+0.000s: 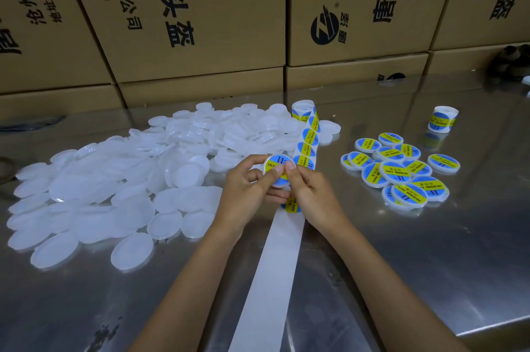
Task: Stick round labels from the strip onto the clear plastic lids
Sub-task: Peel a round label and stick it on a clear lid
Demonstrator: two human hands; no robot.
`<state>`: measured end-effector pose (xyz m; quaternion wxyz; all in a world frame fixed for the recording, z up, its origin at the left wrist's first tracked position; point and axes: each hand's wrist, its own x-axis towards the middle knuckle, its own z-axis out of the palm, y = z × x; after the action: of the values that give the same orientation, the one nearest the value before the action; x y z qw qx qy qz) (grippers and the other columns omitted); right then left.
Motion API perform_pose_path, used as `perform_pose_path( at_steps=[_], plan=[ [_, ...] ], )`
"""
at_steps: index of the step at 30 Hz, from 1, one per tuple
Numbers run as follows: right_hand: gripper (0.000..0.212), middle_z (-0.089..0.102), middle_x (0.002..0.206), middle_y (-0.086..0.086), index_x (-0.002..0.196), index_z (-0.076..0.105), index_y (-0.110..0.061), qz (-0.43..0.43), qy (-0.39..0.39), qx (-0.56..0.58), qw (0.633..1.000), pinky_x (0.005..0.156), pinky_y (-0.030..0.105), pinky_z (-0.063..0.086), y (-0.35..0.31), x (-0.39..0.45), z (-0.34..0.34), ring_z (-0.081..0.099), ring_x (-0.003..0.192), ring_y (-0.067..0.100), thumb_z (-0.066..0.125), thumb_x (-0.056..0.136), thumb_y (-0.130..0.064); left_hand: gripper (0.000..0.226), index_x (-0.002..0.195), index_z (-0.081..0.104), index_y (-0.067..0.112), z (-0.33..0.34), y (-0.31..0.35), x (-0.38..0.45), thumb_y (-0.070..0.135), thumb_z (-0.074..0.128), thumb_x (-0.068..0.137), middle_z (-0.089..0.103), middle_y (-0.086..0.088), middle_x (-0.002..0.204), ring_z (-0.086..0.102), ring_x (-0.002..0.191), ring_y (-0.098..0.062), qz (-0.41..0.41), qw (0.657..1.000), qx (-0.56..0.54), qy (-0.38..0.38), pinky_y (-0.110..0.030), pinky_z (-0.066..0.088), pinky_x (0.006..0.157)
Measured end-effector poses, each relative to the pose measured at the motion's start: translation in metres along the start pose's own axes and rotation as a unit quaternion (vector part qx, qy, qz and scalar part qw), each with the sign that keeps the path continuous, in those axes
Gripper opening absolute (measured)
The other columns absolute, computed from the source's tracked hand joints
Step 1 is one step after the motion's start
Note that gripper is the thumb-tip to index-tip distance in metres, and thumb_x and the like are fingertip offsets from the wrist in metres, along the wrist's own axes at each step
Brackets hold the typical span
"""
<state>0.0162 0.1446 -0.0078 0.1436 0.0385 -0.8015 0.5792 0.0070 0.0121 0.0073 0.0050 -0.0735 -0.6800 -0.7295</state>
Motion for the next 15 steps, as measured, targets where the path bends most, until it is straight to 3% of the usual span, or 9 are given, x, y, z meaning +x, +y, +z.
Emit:
perform_pose_path(
  at_steps=[5,8,12,15],
  plan=[
    [0.048,0.049,0.064,0.003,0.084,0.057,0.007,-0.02,-0.027,-0.012,0.999,0.061,0.026,0.036,-0.0028,-0.0009,0.0004,0.044,0.062,0.01,0.042,0.105,-0.033,0.025,0.103,0.07,0.011,-0.0019,-0.0025,0.001,0.034,0.068,0.095,0.076,-0.01,0.076,0.075,0.063,-0.029,0.013,0.999,0.03,0.037,-0.025,0.059,0.056],
    [0.048,0.049,0.064,-0.001,0.084,0.057,0.004,-0.026,-0.043,-0.041,0.998,0.062,0.027,0.037,-0.0031,-0.0012,0.0004,0.044,0.061,0.008,0.039,0.106,-0.035,0.033,0.095,0.071,0.009,-0.0017,-0.0037,0.0016,0.042,0.063,0.096,0.076,-0.008,0.072,0.074,0.059,-0.028,0.015,0.997,0.051,0.058,-0.026,0.059,0.054],
    [0.048,0.053,0.072,0.009,0.085,0.054,0.003,-0.036,-0.072,-0.076,0.994,0.071,0.038,0.043,-0.002,-0.0021,0.002,0.049,0.069,0.017,0.035,0.106,-0.037,0.04,0.085,0.07,0.007,-0.0041,-0.0022,0.0045,0.045,0.063,0.096,0.07,-0.008,0.062,0.067,0.046,-0.026,0.016,0.993,0.078,0.086,-0.025,0.055,0.046],
    [0.045,0.051,0.069,0.003,0.084,0.055,-0.002,-0.035,-0.068,-0.07,0.995,0.071,0.034,0.042,-0.0005,-0.0021,0.0009,0.048,0.067,0.013,0.035,0.107,-0.035,0.039,0.082,0.063,0.002,-0.0049,-0.0026,0.0065,0.039,0.069,0.093,0.066,-0.008,0.055,0.06,0.04,-0.02,0.005,0.993,0.088,0.074,-0.025,0.052,0.044]
  ],
)
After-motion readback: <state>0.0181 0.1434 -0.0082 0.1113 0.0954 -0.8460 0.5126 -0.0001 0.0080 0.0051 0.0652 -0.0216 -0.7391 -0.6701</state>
